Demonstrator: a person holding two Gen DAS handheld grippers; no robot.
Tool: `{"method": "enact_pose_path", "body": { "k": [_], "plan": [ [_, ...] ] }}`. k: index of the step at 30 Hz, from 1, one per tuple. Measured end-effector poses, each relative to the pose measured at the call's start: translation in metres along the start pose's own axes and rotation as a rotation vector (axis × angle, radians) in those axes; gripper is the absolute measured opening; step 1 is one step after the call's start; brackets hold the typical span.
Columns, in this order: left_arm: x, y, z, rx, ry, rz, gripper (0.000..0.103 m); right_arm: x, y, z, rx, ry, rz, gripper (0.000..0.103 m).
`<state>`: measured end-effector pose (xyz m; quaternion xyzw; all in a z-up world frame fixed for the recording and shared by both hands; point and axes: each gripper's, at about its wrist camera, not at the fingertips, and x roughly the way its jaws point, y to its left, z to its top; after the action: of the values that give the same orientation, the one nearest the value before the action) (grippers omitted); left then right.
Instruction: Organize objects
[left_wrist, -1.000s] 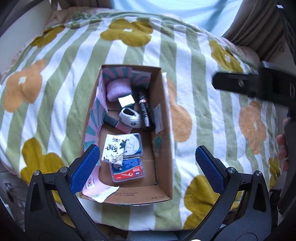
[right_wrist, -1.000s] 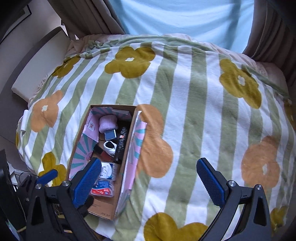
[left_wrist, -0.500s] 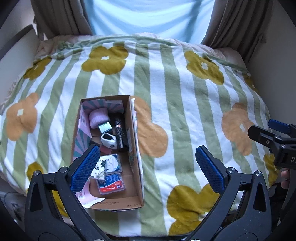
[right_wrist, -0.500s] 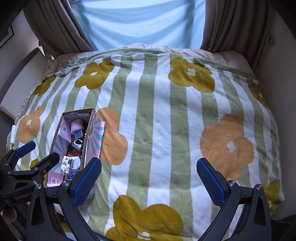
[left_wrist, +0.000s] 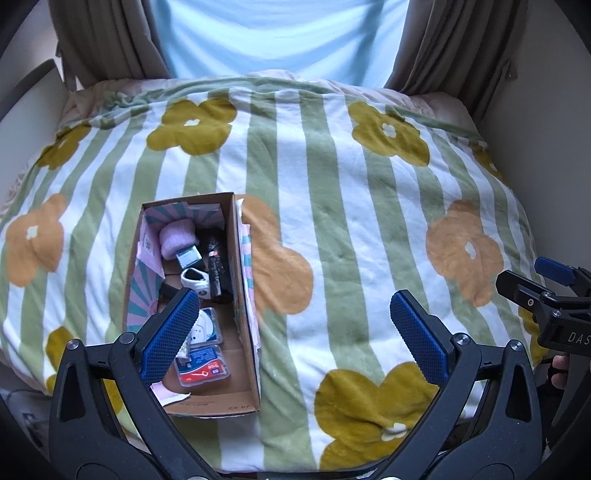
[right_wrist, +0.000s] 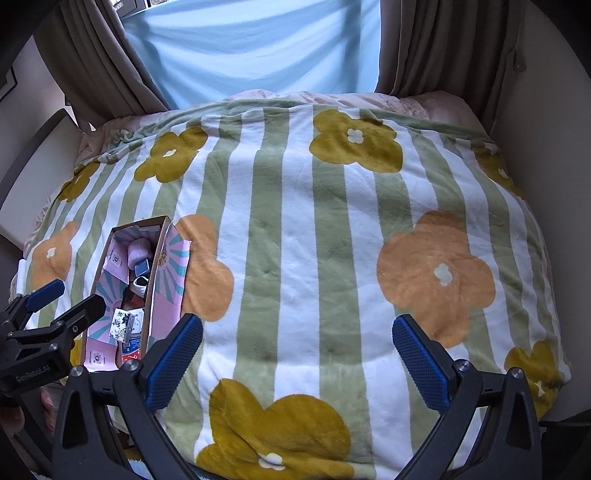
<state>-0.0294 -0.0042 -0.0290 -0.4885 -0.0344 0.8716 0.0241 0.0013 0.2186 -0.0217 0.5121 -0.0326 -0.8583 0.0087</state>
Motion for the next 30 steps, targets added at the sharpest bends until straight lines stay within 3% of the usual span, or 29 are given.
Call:
{"method": "enact_pose_path", "body": {
  "k": [30],
  "plan": [
    [-0.006,-0.014,0.005,0.046,-0.016,0.035,0.103,-0.008,-0.011,0.007,0.016,-0.023,-0.008,0.102]
  ]
}}
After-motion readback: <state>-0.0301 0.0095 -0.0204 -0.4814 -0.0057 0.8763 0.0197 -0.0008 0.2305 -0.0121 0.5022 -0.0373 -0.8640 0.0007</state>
